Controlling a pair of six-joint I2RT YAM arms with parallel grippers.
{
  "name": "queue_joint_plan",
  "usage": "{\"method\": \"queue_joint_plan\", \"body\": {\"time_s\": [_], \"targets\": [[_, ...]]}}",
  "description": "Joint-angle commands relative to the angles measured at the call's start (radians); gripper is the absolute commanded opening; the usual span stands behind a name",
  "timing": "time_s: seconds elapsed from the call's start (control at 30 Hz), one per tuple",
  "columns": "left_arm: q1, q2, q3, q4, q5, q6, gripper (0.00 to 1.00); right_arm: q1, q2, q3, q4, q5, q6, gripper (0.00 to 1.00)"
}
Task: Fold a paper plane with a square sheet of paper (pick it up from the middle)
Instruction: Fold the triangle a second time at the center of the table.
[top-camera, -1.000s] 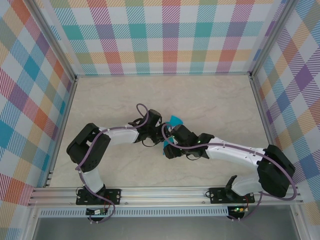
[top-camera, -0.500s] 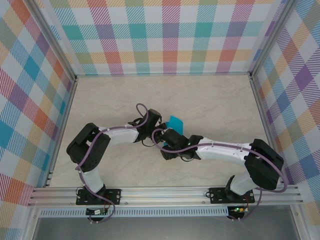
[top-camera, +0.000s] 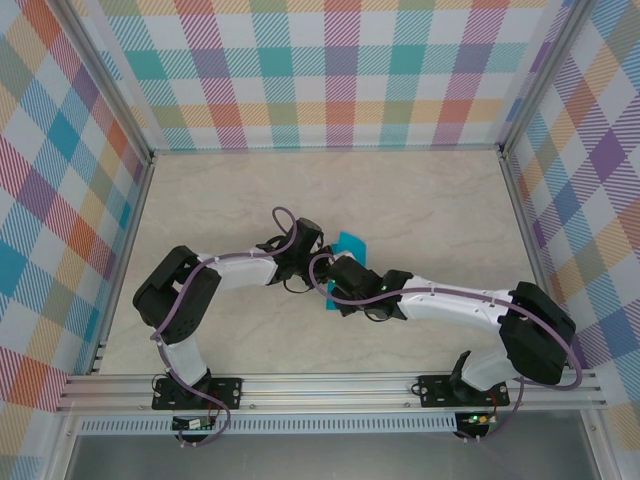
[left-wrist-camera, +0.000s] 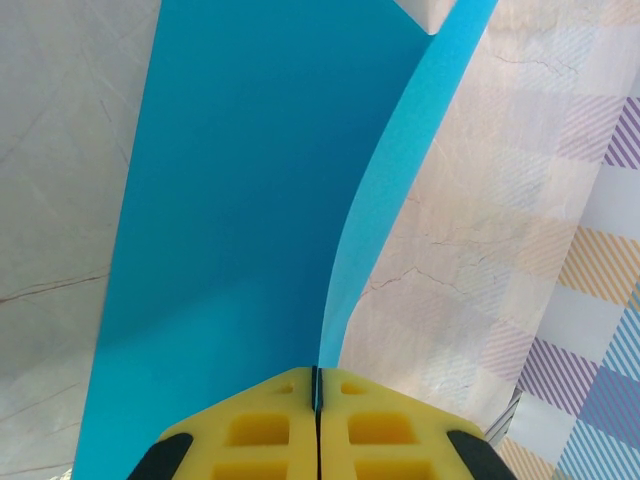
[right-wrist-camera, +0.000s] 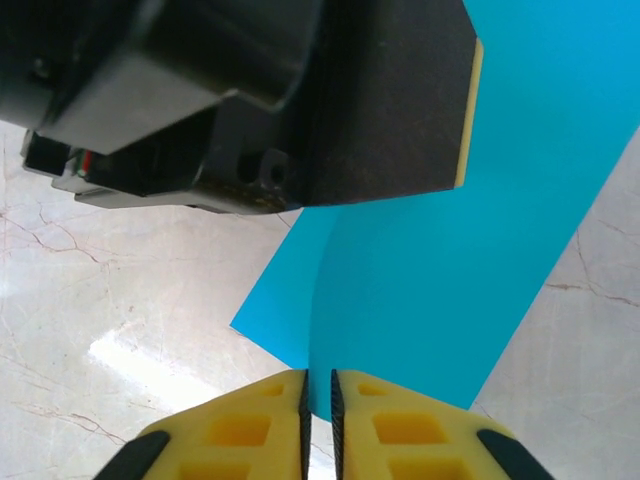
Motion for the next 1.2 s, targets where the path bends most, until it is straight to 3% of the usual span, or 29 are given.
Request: {"method": "queue_joint_plan", "body": {"time_s": [0.0, 0.17, 0.33, 0.5, 0.63, 0.8, 0.9, 1.03, 1.17], "targets": [[0.005, -0.022, 0.011, -0.009, 0.011, 0.005, 0.06, 0.002, 0.002, -0.006, -0.021, 0.019, 0.009, 0.12], [0.005, -0.023, 0.011, -0.009, 0.009, 0.005, 0.08, -0.003, -0.003, -0.008, -0.023, 0.003, 0.012, 0.04], [0.005, -0.046, 0.014, -0.046, -0.025, 0.010, 0.18, -0.048, -0.036, -0.028, -0.011, -0.064, 0.014, 0.00], [0.005, -0.104, 0.012, -0.135, -0.116, 0.019, 0.52, -0.151, -0.093, -0.076, 0.045, -0.280, -0.001, 0.00], [0.001, -0.158, 0.011, -0.210, -0.179, 0.036, 0.60, -0.251, -0.102, -0.092, 0.068, -0.464, -0.017, 0.00], [-0.008, -0.214, 0.001, -0.269, -0.220, 0.061, 0.57, -0.350, -0.101, -0.108, 0.096, -0.606, -0.022, 0.00], [-0.029, -0.222, -0.011, -0.286, -0.223, 0.074, 0.42, -0.419, -0.084, -0.112, 0.105, -0.709, -0.028, 0.00], [-0.085, -0.196, -0.031, -0.261, -0.230, 0.061, 0.22, -0.468, -0.051, -0.112, 0.092, -0.736, -0.033, 0.00], [-0.130, -0.149, -0.035, -0.255, -0.240, 0.053, 0.15, -0.486, -0.045, -0.120, 0.090, -0.745, -0.032, 0.00]]}}
